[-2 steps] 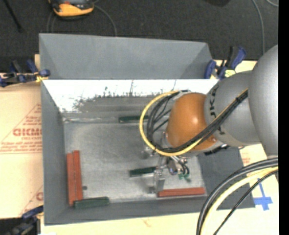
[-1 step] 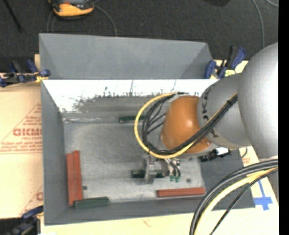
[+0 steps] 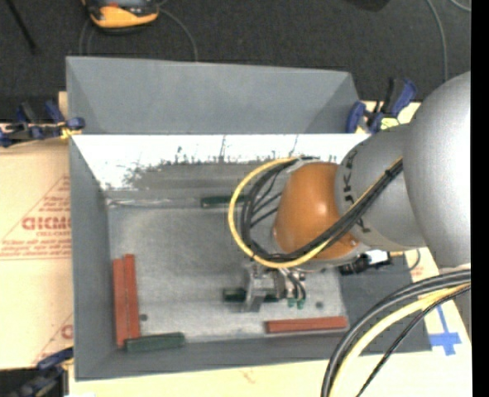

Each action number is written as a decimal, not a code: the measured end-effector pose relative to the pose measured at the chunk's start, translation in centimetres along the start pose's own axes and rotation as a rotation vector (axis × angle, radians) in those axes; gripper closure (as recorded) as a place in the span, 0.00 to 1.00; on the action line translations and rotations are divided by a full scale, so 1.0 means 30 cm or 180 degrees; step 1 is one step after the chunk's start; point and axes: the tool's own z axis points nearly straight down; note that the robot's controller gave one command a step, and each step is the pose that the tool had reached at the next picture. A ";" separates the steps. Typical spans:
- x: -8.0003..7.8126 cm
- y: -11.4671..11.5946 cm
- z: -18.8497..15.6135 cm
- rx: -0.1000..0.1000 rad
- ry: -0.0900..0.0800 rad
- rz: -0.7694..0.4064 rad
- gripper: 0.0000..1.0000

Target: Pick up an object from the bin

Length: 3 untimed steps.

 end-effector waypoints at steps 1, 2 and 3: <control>0.008 -0.002 -0.024 0.0006 0.0043 0.0032 1.00; 0.011 -0.002 -0.090 0.0009 0.0056 0.0008 1.00; 0.005 -0.002 -0.150 0.0007 0.0041 0.0003 1.00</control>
Offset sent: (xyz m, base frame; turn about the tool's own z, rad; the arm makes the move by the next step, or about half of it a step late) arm 0.0001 0.0002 0.0174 0.0000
